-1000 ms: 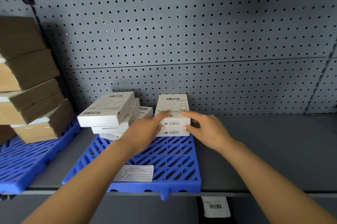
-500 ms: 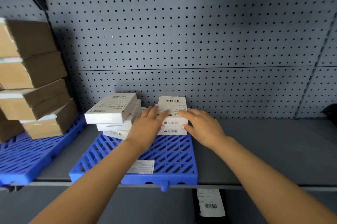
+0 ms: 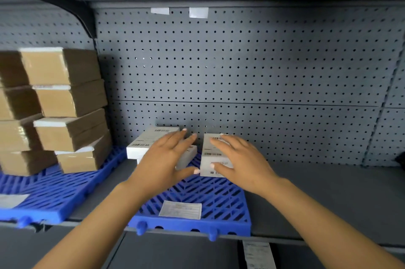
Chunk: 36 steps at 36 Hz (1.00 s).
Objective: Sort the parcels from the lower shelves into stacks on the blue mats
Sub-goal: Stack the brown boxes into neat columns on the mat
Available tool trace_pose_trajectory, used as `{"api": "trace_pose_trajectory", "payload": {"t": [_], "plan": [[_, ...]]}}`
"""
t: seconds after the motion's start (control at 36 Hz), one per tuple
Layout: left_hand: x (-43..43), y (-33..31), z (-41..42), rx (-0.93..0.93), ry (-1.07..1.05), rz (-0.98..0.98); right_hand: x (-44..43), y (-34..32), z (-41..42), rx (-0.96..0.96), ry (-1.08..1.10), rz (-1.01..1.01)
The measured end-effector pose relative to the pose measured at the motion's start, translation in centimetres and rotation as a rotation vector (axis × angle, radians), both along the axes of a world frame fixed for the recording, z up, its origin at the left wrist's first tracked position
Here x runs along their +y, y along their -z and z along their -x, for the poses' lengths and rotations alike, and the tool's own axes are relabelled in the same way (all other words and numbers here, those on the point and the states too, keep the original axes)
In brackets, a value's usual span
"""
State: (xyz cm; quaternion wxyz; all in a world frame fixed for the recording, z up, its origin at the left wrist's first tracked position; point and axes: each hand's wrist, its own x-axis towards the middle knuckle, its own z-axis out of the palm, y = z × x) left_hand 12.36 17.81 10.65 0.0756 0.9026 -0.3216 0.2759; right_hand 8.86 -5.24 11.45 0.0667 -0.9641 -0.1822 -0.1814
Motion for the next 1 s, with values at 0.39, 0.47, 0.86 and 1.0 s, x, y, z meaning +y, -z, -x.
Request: {"api": "trace_pose_trajectory", "payload": {"t": [0.39,0.47,0.86,1.0], "plan": [[9.0,0.3,-2.8,0.084,-0.178,-0.021,7.3,-0.5,-2.1,0.026,-0.063,-0.004],[10.3,0.4,-3.9,0.181,-0.187,-0.035,8.8,-0.5,-3.0,0.066,-0.056,-0.013],[11.8,1.9,-7.8,0.269,0.079,0.038,13.0,1.2,-5.4,0.057,0.089,0.071],[11.6,3.3,-9.0,0.288,0.115,0.163,13.1,2.4,-5.9,0.035,0.160,0.091]]}}
